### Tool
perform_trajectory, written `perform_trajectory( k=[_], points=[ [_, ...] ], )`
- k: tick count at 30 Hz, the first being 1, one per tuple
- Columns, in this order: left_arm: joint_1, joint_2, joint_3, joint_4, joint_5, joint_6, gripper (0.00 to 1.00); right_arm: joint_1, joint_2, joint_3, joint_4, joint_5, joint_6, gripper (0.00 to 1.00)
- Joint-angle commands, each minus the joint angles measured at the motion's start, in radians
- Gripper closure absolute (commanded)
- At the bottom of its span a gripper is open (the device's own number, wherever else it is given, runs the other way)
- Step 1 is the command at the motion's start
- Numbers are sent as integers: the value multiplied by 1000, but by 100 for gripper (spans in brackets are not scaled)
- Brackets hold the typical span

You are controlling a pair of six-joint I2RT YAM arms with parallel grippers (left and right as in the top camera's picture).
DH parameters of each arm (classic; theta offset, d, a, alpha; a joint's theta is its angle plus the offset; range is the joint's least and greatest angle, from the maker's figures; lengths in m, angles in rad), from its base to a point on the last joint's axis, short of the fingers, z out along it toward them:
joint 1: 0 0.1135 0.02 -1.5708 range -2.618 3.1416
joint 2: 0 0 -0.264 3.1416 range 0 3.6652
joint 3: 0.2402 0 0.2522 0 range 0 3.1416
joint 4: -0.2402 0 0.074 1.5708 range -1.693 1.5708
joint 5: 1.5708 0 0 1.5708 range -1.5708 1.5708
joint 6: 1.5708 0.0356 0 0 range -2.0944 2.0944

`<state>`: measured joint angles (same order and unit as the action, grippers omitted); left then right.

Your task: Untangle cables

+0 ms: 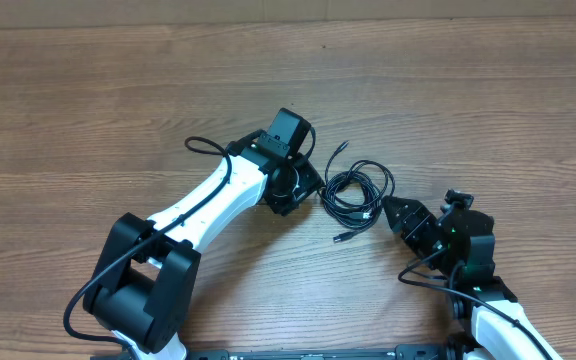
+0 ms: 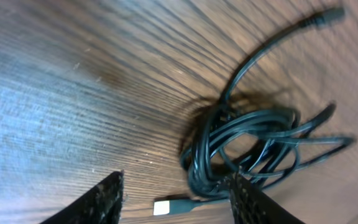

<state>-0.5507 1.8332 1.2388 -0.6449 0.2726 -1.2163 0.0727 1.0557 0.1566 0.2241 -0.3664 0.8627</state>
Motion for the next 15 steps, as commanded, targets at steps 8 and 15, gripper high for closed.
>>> perform_trajectory(
  k=[8, 15],
  points=[
    [-72, 68, 8, 95, -36, -205, 53, -3, -6, 16, -26, -48, -7, 17],
    [-103, 152, 8, 126, 7, -224, 64, -3, -6, 16, -53, -58, -7, 15]
  ],
)
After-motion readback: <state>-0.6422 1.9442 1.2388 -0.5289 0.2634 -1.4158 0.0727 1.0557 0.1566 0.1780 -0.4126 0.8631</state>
